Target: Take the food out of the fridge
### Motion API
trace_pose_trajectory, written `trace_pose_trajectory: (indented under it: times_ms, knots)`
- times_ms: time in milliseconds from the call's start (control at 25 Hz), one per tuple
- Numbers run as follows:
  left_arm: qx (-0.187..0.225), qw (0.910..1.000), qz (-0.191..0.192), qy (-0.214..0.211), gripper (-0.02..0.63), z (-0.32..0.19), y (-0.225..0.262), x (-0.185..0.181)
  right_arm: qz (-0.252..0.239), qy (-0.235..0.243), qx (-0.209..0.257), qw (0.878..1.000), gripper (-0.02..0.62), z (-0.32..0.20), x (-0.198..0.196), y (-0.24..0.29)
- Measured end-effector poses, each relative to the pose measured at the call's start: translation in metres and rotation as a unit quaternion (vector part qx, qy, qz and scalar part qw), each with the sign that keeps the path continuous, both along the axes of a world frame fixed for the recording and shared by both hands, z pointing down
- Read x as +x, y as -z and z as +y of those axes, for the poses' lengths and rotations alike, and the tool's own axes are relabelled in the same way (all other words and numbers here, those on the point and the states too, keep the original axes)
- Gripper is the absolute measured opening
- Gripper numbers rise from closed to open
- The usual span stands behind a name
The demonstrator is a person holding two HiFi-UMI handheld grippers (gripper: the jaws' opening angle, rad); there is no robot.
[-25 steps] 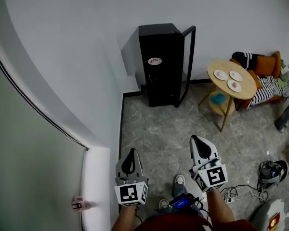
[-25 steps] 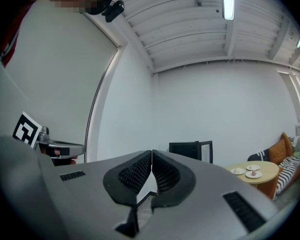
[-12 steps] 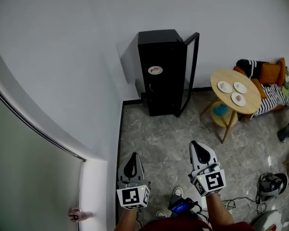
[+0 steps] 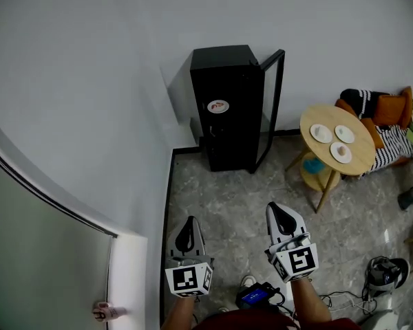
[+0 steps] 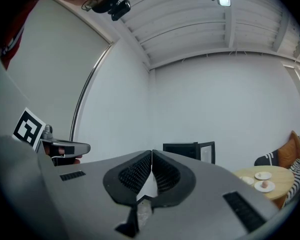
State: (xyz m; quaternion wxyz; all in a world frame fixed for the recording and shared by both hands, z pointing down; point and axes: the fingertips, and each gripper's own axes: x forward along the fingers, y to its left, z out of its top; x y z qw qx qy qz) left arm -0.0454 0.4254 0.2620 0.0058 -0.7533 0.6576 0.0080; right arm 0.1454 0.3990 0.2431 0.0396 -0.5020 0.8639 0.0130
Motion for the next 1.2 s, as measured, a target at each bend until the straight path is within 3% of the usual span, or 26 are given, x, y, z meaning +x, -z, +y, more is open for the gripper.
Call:
trace_pose_trajectory:
  times_ms: [360, 600, 920, 1080, 1200]
  knots:
    - [0.0, 1.0, 0.009, -0.004, 0.013, -0.052, -0.001, 0.046, 0.012, -0.002, 0.004, 1.0, 0.023, -0.048, 0.048, -0.004]
    - [0.006, 1.0, 0.006, 0.001, 0.013, -0.072, 0.004, 0.061, 0.015, 0.006, -0.003, 1.0, 0.021, -0.07, 0.059, -0.002]
    - [0.008, 0.9999, 0.005, 0.006, 0.013, -0.098, 0.001, 0.05, 0.007, 0.016, 0.021, 1.0, 0.021, -0.102, 0.045, 0.0]
    - [0.012, 0.9999, 0.007, 0.002, 0.013, -0.122, 0.0, 0.039, 0.027, 0.014, 0.002, 1.0, 0.023, -0.123, 0.032, -0.004]
    - [0.014, 0.9999, 0.009, -0.001, 0.012, -0.142, 0.001, 0.027, 0.014, 0.015, 0.031, 0.999, 0.022, -0.143, 0.018, 0.005]
